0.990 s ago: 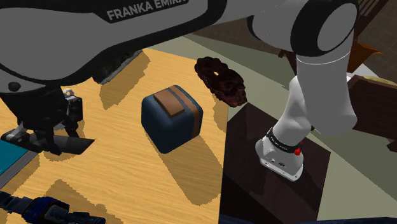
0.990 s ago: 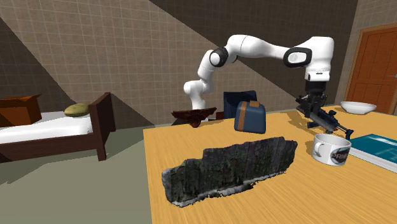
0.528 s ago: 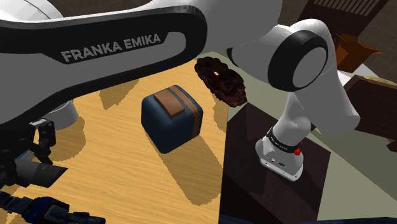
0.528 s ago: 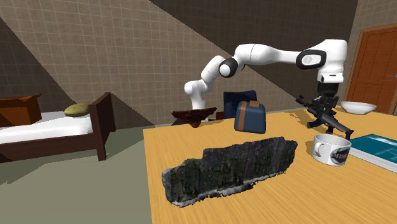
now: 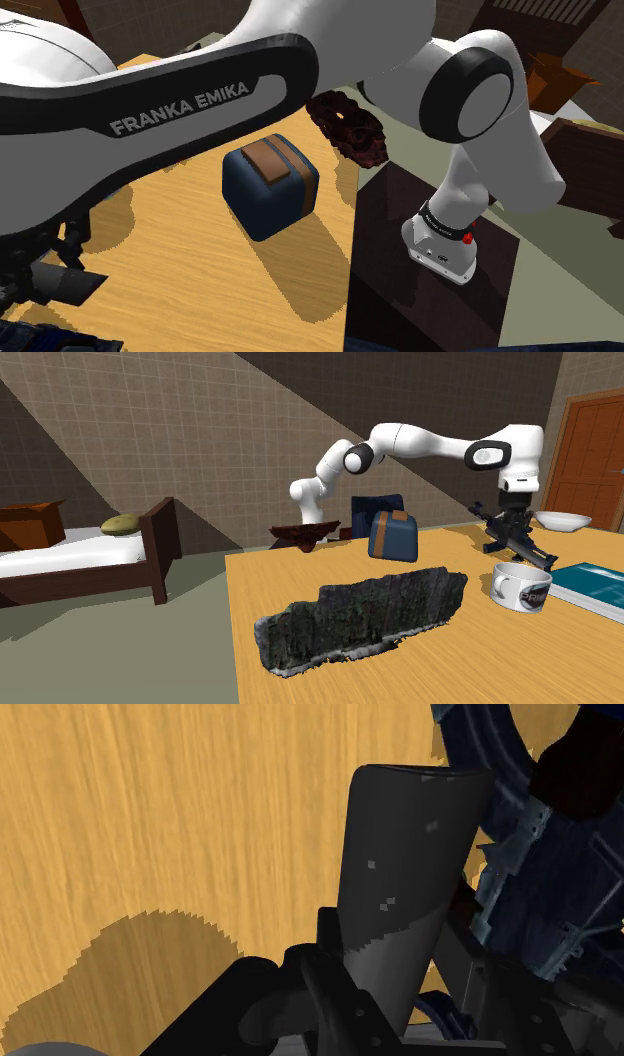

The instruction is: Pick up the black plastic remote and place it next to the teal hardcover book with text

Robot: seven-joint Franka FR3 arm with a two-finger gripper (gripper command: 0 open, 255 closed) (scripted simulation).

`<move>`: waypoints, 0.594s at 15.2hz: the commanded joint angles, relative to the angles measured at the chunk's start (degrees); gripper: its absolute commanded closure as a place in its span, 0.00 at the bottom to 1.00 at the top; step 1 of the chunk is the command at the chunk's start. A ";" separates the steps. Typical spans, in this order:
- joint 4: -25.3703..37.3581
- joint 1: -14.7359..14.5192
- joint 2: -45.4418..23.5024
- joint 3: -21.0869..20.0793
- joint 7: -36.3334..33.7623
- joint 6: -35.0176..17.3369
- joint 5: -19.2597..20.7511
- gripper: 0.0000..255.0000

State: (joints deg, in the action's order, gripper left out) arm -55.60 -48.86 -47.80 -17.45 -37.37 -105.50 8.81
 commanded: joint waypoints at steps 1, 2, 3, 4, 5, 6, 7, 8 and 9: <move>-2.68 0.23 -0.47 0.27 -0.31 -1.81 0.19 1.00; -3.25 0.29 -0.59 0.30 -0.33 -2.50 0.22 1.00; -3.79 0.34 -0.73 0.33 -0.34 -3.16 0.26 1.00; -4.30 0.38 -0.89 0.36 -0.35 -3.82 0.30 1.00; -4.78 0.42 -1.06 0.39 -0.37 -4.47 0.35 1.00; -5.24 0.45 -1.25 0.43 -0.38 -5.10 0.39 1.00; -5.77 0.49 -1.51 0.48 -0.39 -5.88 0.45 1.00; -5.77 0.49 -1.51 0.48 -0.39 -5.88 0.45 1.00; -5.78 0.49 -1.50 0.48 -0.39 -5.89 0.45 1.00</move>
State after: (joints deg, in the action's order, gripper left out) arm -60.74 -48.52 -49.51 -17.03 -37.71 -110.86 9.22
